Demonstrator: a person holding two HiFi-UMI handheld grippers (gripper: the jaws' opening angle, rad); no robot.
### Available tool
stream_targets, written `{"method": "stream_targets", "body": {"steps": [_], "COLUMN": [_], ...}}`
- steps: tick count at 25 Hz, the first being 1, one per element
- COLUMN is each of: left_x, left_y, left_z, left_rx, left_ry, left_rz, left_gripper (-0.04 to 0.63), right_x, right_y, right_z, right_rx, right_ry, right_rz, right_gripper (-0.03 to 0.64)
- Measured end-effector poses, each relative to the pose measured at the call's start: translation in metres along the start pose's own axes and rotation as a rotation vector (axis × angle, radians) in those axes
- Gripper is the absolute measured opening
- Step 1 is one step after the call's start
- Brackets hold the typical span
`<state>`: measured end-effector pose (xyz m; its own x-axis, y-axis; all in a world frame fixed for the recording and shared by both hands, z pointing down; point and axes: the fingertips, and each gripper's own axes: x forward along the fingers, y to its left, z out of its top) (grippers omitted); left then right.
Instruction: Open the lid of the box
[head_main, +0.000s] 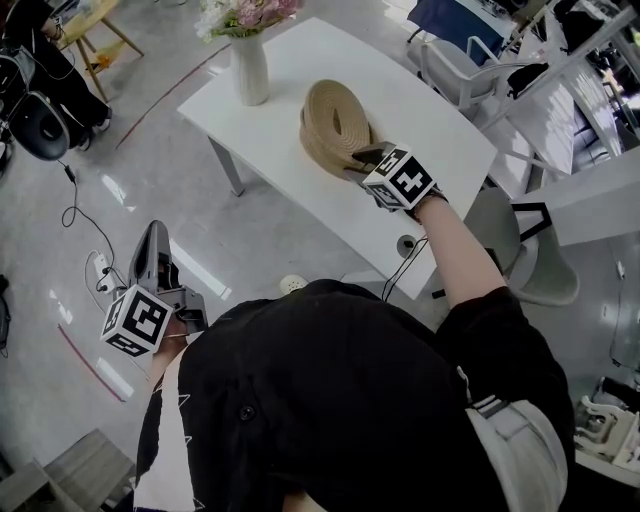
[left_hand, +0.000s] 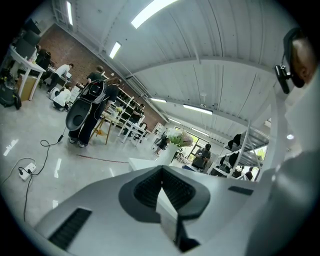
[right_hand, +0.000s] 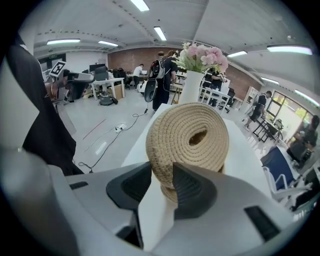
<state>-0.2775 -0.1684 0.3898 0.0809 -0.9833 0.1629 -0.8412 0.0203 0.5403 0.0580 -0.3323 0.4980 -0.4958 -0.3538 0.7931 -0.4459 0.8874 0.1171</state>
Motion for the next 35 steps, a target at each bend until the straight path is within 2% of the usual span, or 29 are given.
{"method": "stream_targets", "body": {"steps": [9,21,35], "left_x": [0.001,0.000,0.001], "left_y": [0.002,0.008,0.003], "left_z": [0.002,-0.001,-0.003], "left_rx": [-0.003,-0.002,0.006], "left_ry": [0.002,0.018,0.030], "left_rz": [0.003,0.008,-0.012], "left_gripper": [0.009,0.009,0.009], "right_x": [-0.005,-0.012,-0.026], "right_y": [0.004,0.008,0.014], "right_z": [0.009,0.015,0.027], "right_rx": [0.145,0.239,0.400], "right_ry": [-0.108,-0.209,-0.328], "right_rz": [-0.015,-0.082,-0.104], "right_gripper": [0.135,0.125,0.114]}}
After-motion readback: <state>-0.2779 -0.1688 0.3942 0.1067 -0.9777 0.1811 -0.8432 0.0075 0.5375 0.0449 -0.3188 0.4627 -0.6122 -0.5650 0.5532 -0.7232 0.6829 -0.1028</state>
